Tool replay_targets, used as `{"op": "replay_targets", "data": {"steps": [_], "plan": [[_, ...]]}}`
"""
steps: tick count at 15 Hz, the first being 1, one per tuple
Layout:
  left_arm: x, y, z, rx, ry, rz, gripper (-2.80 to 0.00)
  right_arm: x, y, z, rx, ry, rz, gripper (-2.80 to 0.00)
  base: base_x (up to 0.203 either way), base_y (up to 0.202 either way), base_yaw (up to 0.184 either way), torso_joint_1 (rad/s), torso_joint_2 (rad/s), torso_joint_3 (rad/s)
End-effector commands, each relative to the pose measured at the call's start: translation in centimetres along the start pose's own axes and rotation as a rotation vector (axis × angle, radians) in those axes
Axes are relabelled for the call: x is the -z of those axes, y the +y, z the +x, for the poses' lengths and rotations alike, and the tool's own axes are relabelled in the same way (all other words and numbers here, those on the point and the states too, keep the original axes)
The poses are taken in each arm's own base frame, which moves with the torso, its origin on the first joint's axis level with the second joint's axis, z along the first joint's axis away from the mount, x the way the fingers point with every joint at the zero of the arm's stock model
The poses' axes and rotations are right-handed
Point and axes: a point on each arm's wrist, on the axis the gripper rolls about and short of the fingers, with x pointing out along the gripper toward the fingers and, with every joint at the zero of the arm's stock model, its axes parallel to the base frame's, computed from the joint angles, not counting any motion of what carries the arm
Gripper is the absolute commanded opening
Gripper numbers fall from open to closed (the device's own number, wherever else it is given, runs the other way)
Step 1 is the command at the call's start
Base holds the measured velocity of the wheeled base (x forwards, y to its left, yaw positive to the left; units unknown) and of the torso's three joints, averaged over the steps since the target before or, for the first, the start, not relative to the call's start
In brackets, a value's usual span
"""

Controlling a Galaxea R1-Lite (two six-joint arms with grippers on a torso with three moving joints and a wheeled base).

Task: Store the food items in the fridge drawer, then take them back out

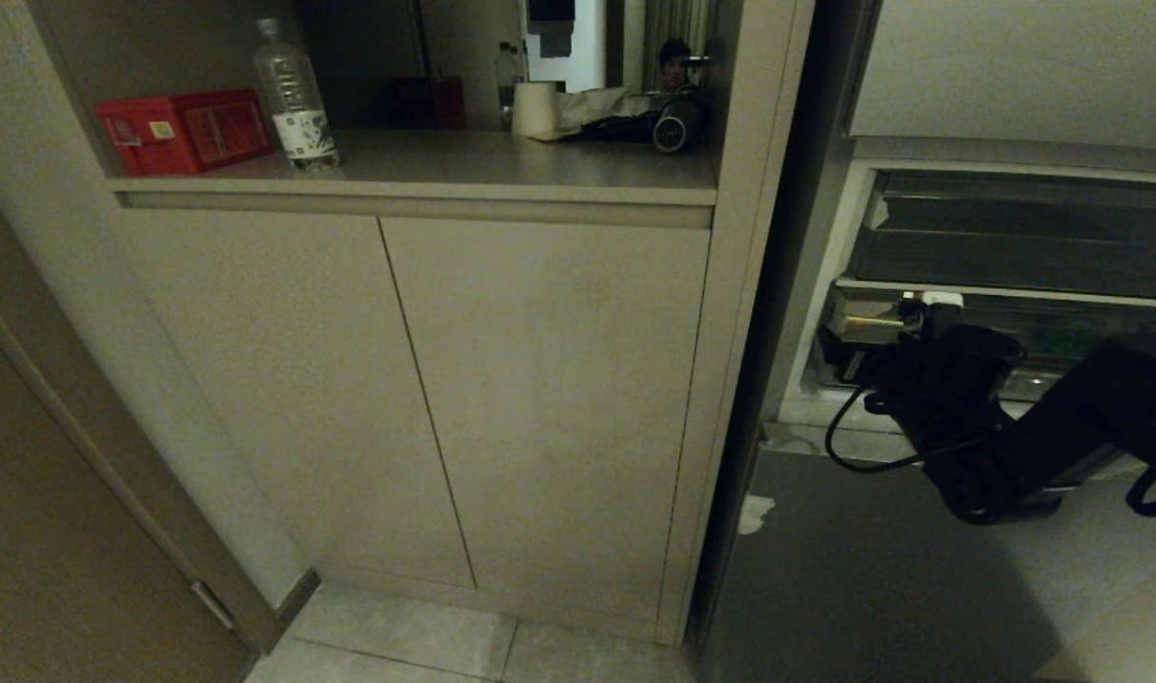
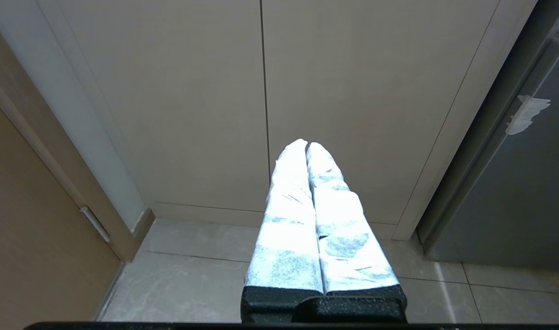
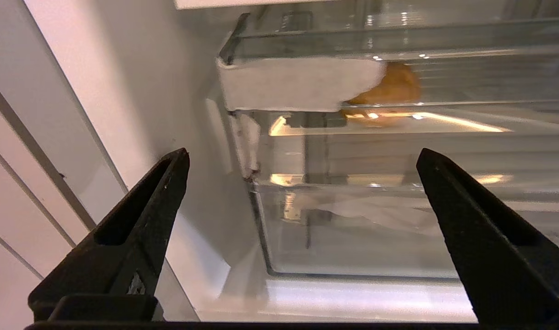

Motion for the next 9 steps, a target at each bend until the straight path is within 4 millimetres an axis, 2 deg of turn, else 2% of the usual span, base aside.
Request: {"op": "replay_targets", "data": {"steps": [1, 9], "plan": [[0.0, 0.0, 0.01, -0.001, 0.001, 0.0, -2.8, 0.75, -0.1, 0.73, 0.007, 0.0, 0.001, 0.0, 0.0, 0.0, 0.0, 0.0, 0.0, 0.0], [0.0, 0.0, 0.01, -0.001, 0.001, 0.0, -2.8, 0.8, 0.01, 1.54, 0.006, -0.022, 0.003, 0.0, 0.0, 0.0, 0.0, 0.0, 0.0, 0.0]]}}
